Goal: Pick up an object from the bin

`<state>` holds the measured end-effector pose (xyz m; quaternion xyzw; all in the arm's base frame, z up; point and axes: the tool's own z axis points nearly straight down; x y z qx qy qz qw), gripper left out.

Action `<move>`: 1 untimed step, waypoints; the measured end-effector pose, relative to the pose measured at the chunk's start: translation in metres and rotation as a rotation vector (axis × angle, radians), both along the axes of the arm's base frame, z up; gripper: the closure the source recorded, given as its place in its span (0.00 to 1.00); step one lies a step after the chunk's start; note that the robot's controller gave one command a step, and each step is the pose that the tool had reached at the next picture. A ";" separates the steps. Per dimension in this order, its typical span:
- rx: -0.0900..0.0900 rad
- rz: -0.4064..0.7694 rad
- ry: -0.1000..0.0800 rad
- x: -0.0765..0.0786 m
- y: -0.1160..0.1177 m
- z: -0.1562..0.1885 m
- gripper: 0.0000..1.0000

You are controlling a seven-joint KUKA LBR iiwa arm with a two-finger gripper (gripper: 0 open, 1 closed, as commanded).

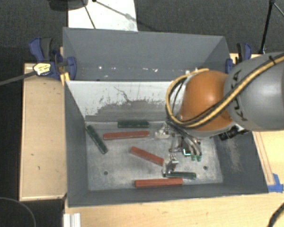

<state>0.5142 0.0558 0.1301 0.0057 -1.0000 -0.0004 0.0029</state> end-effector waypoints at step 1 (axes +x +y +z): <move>0.000 -0.001 -0.008 0.002 0.000 0.004 0.00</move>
Offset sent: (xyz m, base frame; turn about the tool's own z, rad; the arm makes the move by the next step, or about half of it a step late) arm -0.0057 0.0234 -0.0601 -0.0764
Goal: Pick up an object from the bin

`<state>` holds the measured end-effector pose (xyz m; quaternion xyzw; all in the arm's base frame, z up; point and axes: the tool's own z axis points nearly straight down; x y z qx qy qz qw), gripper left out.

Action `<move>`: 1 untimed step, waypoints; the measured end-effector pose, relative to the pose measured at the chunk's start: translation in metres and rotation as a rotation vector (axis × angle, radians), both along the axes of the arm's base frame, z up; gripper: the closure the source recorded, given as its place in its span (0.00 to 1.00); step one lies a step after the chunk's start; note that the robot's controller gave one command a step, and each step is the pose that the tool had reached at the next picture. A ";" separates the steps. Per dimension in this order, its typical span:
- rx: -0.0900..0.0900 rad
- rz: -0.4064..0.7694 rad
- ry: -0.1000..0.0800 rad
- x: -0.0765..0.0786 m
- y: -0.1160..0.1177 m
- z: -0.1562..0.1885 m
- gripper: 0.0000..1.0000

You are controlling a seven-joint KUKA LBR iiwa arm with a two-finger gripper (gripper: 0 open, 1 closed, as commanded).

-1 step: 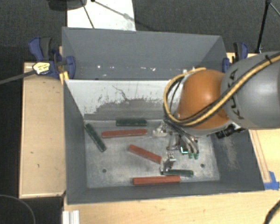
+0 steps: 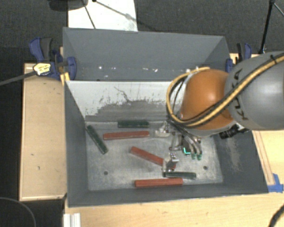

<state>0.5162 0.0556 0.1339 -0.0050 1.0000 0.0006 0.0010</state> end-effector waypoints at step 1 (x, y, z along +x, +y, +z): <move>0.002 0.075 -0.014 -0.003 0.024 -0.059 1.00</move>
Offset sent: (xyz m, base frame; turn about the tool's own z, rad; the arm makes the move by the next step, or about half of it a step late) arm 0.0000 0.0000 0.0000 0.0000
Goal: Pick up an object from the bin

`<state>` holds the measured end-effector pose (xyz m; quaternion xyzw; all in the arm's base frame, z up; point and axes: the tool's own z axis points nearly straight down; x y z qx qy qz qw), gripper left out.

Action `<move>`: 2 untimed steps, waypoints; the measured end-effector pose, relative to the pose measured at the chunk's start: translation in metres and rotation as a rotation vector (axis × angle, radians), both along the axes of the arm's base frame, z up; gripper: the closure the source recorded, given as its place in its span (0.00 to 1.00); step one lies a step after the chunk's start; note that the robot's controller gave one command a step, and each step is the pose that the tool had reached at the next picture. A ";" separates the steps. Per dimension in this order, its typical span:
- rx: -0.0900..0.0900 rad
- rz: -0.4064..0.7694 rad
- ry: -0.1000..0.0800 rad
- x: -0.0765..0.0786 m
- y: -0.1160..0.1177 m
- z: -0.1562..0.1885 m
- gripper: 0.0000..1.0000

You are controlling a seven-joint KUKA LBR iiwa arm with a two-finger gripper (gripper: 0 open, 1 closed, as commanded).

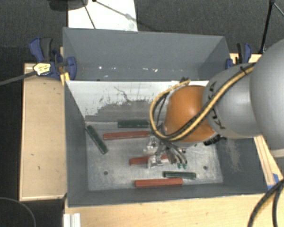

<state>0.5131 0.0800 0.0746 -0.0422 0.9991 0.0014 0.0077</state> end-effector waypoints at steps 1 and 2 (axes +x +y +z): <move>0.000 -0.001 0.000 0.000 0.000 0.000 1.00; -0.003 0.073 0.013 0.001 -0.008 0.123 1.00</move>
Offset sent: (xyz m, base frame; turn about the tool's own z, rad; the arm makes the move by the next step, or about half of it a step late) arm 0.0002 -0.0080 0.1231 -0.0750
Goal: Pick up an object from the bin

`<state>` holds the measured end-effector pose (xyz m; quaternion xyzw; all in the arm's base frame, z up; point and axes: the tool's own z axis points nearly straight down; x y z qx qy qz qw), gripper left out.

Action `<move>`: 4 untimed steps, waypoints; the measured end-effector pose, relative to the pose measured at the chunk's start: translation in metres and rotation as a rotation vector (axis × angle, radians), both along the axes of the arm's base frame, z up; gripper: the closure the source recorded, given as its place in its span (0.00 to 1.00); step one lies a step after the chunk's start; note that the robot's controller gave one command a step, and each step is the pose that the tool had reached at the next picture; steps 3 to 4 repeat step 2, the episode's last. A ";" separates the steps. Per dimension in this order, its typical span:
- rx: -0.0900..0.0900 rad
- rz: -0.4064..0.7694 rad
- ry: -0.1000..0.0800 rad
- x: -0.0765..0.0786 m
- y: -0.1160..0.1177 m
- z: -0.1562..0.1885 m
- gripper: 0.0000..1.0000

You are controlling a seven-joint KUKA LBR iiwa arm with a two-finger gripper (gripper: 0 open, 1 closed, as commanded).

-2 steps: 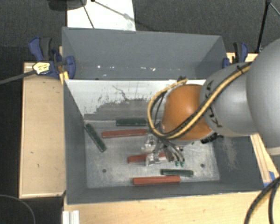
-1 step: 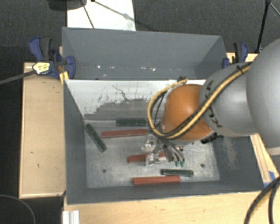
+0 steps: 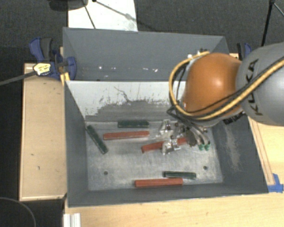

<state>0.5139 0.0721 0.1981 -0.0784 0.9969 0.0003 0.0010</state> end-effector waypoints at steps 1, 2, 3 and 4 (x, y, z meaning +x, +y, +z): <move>0.000 -0.001 0.000 0.000 0.000 0.000 1.00; -0.001 0.441 -0.002 0.025 -0.016 0.128 1.00; -0.001 0.441 -0.002 0.025 -0.016 0.128 1.00; -0.001 0.441 -0.002 0.025 -0.016 0.128 1.00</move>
Offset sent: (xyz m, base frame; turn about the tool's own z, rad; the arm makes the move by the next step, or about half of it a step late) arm 0.0249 -0.0165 0.1318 -0.4590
